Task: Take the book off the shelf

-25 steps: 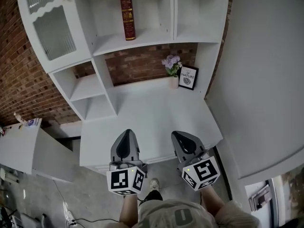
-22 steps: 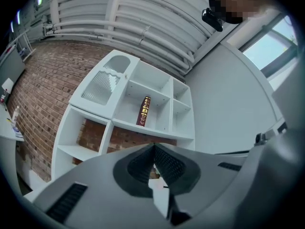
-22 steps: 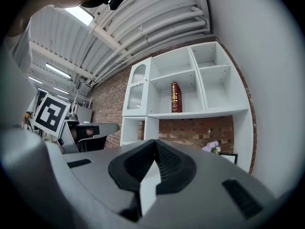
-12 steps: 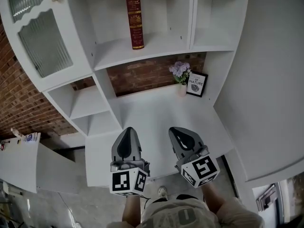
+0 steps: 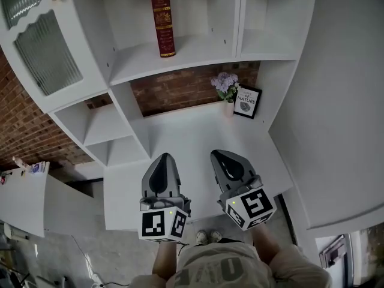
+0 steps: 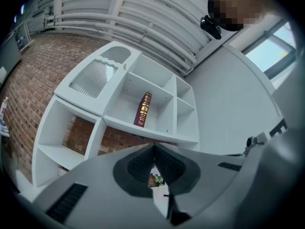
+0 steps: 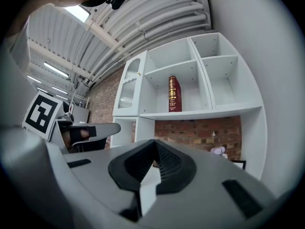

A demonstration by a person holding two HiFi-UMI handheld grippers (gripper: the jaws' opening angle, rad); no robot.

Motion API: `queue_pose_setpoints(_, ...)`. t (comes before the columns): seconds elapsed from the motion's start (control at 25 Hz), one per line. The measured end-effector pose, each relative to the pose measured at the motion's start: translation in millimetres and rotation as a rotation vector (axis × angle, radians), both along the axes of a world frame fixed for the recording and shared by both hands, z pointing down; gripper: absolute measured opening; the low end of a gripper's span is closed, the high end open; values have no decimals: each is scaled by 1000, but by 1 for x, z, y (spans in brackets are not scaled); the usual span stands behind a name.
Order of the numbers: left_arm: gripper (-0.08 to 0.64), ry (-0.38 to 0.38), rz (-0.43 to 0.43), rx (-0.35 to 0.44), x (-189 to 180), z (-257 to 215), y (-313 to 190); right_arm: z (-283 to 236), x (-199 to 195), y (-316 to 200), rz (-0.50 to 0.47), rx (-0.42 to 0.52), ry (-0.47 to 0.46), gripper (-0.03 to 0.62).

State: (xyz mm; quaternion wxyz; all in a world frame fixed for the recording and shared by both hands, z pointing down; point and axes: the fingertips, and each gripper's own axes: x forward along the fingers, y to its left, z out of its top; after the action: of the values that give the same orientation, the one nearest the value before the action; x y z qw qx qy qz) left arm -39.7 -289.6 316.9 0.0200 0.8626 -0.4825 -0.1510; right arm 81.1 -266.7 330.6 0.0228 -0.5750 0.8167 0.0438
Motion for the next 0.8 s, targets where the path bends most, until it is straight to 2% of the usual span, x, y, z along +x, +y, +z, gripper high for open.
queue_pose_setpoints(0.24,12,-45,-9,12,7,-2,4,-2,17,-4,11,11,-90,15)
queue_pose_setpoints(0.4,12,-46,-15,10,10,-3,0,-3,22,-6,0,3,-120,15)
queue_pose_setpoints(0.6,12,-52,-16,31,16,-9,-1,-14,26,-12,8,25,-91,15)
queue_pose_setpoints(0.8,12,-48,-37,32,9,-8,-5,-66,12,-33,-14,152,-38,15)
